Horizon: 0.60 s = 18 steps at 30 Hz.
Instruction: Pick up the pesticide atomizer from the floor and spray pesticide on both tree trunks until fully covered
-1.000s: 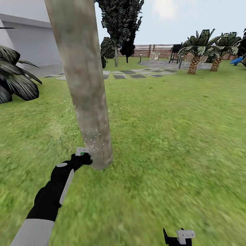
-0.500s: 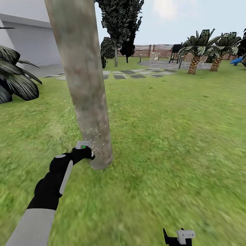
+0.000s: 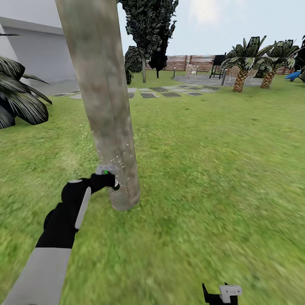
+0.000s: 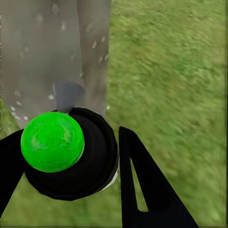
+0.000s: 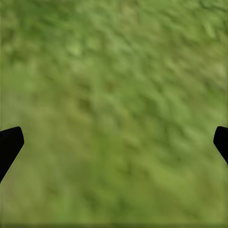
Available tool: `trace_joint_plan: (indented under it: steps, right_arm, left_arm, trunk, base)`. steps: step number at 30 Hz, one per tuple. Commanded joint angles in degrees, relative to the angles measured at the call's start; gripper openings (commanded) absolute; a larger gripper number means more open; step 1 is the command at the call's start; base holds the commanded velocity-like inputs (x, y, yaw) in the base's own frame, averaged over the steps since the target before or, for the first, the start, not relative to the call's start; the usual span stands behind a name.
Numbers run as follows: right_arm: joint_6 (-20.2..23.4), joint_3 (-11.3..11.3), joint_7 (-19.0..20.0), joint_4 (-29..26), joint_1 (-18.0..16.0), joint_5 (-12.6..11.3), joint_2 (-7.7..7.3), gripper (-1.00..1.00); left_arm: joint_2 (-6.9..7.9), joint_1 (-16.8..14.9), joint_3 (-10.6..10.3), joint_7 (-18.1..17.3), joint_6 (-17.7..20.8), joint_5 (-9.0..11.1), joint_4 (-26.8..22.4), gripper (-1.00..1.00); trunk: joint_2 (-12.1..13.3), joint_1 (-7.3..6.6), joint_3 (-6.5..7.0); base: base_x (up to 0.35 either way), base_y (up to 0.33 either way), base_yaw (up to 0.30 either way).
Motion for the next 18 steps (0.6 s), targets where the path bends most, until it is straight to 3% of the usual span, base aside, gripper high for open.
trace_joint_plan:
  steps: [1,3,7,9,11,13,15,16,18]
  right_arm:
    - [0.00,0.00,0.00,0.00,0.00,0.00,0.00,1.00]
    - [0.00,0.00,0.00,0.00,0.00,0.00,0.00,1.00]
    - [0.00,0.00,0.00,0.00,0.00,0.00,0.00,1.00]
    - [0.00,0.00,0.00,0.00,0.00,0.00,0.00,1.00]
    - [0.00,0.00,0.00,0.00,0.00,0.00,0.00,1.00]
    - [0.00,0.00,0.00,0.00,0.00,0.00,0.00,1.00]
    - [0.00,0.00,0.00,0.00,0.00,0.00,0.00,1.00]
    - [0.00,0.00,0.00,0.00,0.00,0.00,0.00,1.00]
    - [0.00,0.00,0.00,0.00,0.00,0.00,0.00,1.00]
  left_arm:
    - [0.07,-0.48,0.14,-0.01,1.67,-0.07,-0.71,-1.00]
    - [0.80,-0.97,1.11,-0.07,3.22,-0.12,-1.37,-1.00]
    - [1.94,-1.71,5.87,-0.16,3.67,-0.08,-1.47,-1.00]
    - [3.30,-1.82,6.33,-0.37,3.70,-0.01,-1.43,-1.00]
    - [3.22,-1.95,6.08,-1.33,3.76,-0.01,-1.51,-1.00]
    - [2.28,-2.80,2.75,-2.14,4.50,0.01,-1.59,-1.00]
    - [1.61,-4.07,0.72,-2.24,6.20,0.01,-1.68,-1.00]
    - [1.19,-4.94,0.42,-2.26,6.90,0.01,-1.80,-1.00]
    - [1.37,-6.97,1.15,-3.09,9.23,2.54,-1.88,-1.00]
  trunk:
    - [0.00,0.00,0.00]
    - [0.00,0.00,0.00]
    - [0.00,0.00,0.00]
    - [0.00,0.00,0.00]
    - [0.00,0.00,0.00]
    - [0.00,0.00,0.00]
    - [0.00,0.00,0.00]
    - [0.00,0.00,0.00]
    - [0.00,0.00,0.00]
  base:
    - [0.000,0.000,0.000]
    - [0.000,0.000,0.000]
    - [0.000,0.000,0.000]
    - [0.000,0.000,0.000]
    - [0.000,0.000,0.000]
    - [0.000,0.000,0.000]
    - [0.000,0.000,0.000]
    - [0.000,0.000,0.000]
    - [0.000,0.000,0.000]
